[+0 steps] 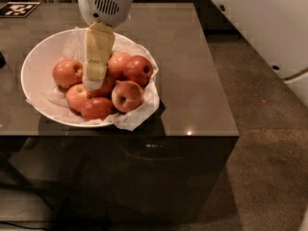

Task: Pick apple from white bowl

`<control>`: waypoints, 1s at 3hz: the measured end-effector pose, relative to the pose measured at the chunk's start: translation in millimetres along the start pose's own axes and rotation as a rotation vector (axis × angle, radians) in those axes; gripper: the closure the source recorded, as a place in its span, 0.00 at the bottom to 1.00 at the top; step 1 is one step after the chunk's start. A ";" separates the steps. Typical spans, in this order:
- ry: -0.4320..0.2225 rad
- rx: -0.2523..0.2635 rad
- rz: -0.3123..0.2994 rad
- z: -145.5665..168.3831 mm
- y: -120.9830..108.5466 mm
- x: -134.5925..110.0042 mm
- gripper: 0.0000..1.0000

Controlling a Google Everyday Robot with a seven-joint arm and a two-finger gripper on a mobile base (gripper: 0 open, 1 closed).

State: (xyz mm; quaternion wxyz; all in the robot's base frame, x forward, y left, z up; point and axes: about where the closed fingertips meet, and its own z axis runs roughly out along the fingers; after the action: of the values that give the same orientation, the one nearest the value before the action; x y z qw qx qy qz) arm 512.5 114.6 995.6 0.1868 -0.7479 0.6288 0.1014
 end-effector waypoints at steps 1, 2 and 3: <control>0.003 -0.054 0.044 26.0 -3.8 13.6 0.00; 0.004 -0.099 0.069 46.9 -4.5 20.3 0.00; 0.007 -0.127 0.084 62.1 -5.9 27.4 0.00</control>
Offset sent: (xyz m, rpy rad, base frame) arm 0.0136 -0.0024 -0.0791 -0.0488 0.2011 -0.0294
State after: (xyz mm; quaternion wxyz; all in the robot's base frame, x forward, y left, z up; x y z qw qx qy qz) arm 528.6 116.0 929.5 0.1325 -0.7315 0.6527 0.1460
